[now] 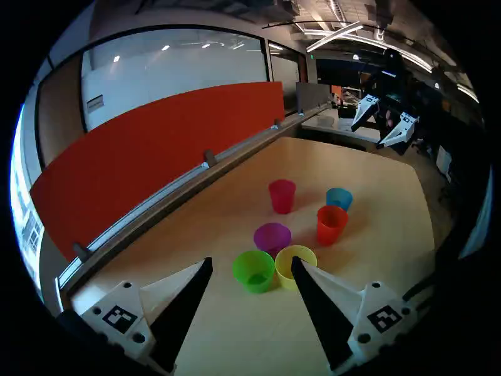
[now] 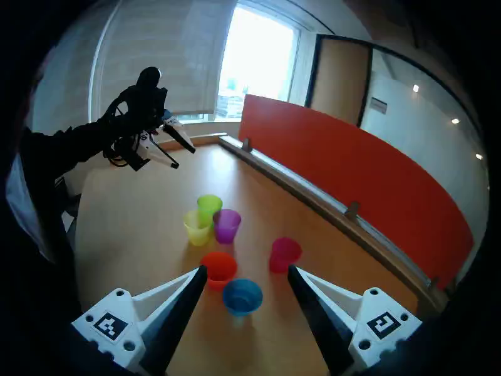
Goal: Pour water
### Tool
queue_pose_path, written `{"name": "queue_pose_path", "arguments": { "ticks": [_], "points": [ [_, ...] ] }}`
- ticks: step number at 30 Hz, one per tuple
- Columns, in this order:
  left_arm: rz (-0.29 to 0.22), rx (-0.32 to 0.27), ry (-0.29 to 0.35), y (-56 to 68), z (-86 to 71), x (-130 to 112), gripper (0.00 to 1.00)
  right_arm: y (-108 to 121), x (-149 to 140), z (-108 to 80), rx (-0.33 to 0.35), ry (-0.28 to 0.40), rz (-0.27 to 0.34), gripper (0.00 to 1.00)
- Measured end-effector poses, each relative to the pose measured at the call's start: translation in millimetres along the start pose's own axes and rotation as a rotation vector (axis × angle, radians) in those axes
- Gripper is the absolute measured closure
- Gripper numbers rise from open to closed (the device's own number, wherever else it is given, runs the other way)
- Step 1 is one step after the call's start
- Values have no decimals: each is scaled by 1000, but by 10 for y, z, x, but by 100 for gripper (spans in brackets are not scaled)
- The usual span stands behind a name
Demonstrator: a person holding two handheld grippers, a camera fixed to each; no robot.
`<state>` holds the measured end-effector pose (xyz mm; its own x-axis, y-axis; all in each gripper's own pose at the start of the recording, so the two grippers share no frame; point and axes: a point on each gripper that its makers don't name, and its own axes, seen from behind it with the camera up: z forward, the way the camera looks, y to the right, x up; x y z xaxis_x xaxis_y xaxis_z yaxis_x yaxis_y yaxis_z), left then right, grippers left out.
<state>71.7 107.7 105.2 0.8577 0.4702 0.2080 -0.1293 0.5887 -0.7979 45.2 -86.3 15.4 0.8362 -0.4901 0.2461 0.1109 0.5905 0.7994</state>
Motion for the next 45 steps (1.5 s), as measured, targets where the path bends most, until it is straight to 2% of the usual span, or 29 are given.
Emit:
{"name": "queue_pose_path", "arguments": {
  "ticks": [6, 12, 21, 26, 32, 36, 45],
  "points": [
    [50, -60, -55, 48, 174, -174, 7, -33, -140, 97, 37, -46, -13, 0],
    [92, -109, -109, 117, 364, -385, 7, -48, -239, 202, 53, -63, -21, 0],
    [123, -135, -160, 98, 659, -594, 7, -19, -392, 268, 70, -82, 8, 0],
    [117, -148, -172, 77, 808, -671, 7, -15, -479, 302, 77, -97, 15, 0],
    [100, -151, -184, -7, 974, -772, 7, -18, -553, 340, 89, -110, 17, 0],
    [101, -179, -186, 36, 1047, -814, 7, -12, -588, 367, 94, -115, 20, 0],
    [101, -183, -171, 21, 1214, -827, 7, -23, -641, 455, 102, -124, 25, 0]
  ]
}}
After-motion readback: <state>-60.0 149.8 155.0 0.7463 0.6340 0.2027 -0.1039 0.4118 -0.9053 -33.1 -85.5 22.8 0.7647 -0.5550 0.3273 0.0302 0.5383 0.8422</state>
